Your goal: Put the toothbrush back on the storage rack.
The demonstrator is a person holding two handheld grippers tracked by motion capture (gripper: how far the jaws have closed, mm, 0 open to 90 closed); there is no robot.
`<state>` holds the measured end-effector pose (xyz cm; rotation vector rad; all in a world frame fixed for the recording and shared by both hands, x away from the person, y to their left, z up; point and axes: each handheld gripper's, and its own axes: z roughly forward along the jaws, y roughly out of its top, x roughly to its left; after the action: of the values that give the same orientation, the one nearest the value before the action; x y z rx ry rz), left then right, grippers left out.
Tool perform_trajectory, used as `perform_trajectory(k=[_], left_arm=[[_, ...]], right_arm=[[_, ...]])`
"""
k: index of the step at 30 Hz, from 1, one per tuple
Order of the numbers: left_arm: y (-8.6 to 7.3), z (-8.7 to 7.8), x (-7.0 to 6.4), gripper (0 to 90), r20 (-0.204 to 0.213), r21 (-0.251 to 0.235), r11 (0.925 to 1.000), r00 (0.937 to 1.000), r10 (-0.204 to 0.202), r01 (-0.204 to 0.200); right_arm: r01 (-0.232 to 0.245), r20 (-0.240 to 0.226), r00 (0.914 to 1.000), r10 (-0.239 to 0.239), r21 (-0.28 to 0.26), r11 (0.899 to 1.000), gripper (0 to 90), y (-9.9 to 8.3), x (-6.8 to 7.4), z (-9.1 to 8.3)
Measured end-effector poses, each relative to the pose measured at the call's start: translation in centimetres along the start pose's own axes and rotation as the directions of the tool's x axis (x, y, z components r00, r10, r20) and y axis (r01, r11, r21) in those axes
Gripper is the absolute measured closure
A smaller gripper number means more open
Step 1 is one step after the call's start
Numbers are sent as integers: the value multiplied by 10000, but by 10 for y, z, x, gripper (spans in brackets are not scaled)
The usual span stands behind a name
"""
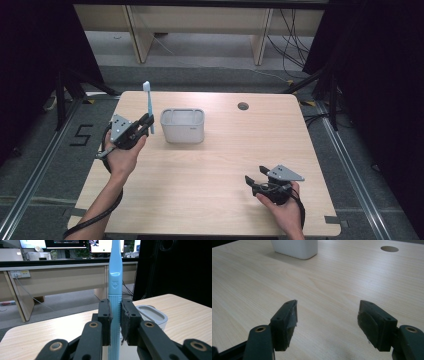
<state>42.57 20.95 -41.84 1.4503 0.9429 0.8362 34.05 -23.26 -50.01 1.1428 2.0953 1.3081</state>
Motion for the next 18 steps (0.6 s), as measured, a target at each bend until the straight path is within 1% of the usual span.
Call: perform_trajectory(k=[2, 3, 4, 6, 8, 9, 13, 14, 15, 18], left_arm=[[0, 1, 0, 787, 8, 30, 10000, 10000, -10, 10], [0, 1, 0, 787, 11, 40, 10000, 10000, -8, 8], [0, 2, 0, 787, 10, 27, 10000, 10000, -17, 17], [0, 4, 0, 787, 25, -19, 10000, 10000, -27, 28], [1, 5, 0, 787, 25, 7, 10000, 10000, -6, 6], [1, 5, 0, 787, 33, 33, 10000, 10000, -9, 8], [1, 8, 1, 787, 26, 4, 10000, 10000, -25, 25], [2, 9, 1, 787, 34, 30, 10000, 10000, -3, 2], [2, 9, 1, 787, 28, 35, 10000, 10000, -19, 19], [3, 11, 1, 787, 25, -1, 10000, 10000, -3, 3]], right_arm=[[11, 13, 10000, -11, 11, 10000, 331, 0, 0, 0], [-58, 37, 10000, 57, 123, 9999, 331, 0, 0, -1], [-84, -29, 10000, 84, 70, 9999, 331, 0, 1, 0], [-87, 49, 10000, 86, 211, 9997, 331, 0, 1, -1], [-82, 68, 9999, 80, 224, 9997, 331, 0, 1, -1], [378, 90, 9992, -378, 70, 9993, 330, 0, -2, 0], [376, 85, 9993, -377, 72, 9993, 331, 1, -2, 0], [362, 85, 9993, -363, 67, 9993, 330, 1, -2, 0], [-185, 52, 9998, 184, 254, 9995, 331, 0, 2, -1], [-70, 70, 10000, 68, 214, 9997, 331, 0, 1, -1]])
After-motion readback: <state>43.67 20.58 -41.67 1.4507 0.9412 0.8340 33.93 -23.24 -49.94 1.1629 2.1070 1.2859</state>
